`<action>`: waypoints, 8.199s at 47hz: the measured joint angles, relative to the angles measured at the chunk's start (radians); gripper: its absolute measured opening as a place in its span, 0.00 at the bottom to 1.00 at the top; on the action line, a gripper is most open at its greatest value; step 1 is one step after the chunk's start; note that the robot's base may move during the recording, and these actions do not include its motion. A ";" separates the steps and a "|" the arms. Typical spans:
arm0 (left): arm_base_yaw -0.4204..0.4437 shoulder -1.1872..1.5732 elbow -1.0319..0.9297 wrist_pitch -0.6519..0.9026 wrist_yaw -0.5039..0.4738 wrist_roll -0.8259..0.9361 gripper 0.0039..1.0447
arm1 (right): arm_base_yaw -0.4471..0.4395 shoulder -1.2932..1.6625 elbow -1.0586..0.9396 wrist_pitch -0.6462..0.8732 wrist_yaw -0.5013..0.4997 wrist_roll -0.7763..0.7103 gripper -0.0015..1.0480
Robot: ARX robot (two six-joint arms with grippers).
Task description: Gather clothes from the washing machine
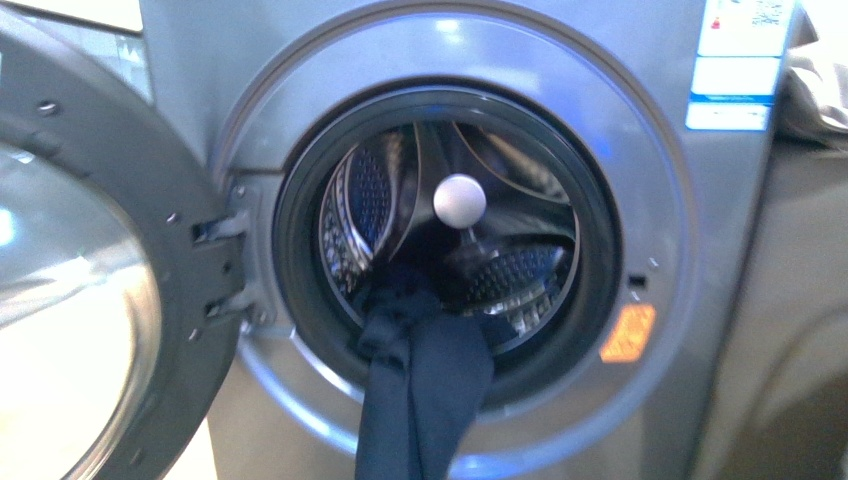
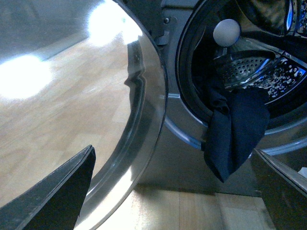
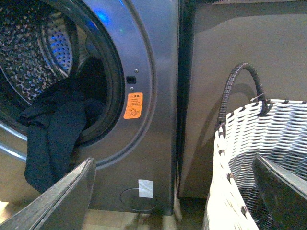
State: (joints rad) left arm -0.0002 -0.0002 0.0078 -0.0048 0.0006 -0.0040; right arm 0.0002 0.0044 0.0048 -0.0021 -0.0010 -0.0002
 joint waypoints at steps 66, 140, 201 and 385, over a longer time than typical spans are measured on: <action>-0.254 1.453 0.581 0.942 0.079 -0.126 0.94 | 0.000 0.000 0.000 0.000 0.000 0.000 0.93; -0.379 2.374 1.555 0.367 -0.253 0.018 0.94 | 0.000 0.000 0.000 0.000 0.000 0.000 0.93; -0.393 2.190 1.202 0.589 -0.212 0.056 0.08 | 0.000 0.000 0.000 0.000 0.000 0.000 0.93; -0.645 1.681 2.064 -0.055 0.050 0.192 0.08 | 0.000 0.000 0.000 0.000 0.000 0.000 0.93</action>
State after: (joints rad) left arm -0.6449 1.6810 2.0720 -0.0597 0.0502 0.1875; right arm 0.0002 0.0044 0.0048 -0.0025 -0.0010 -0.0002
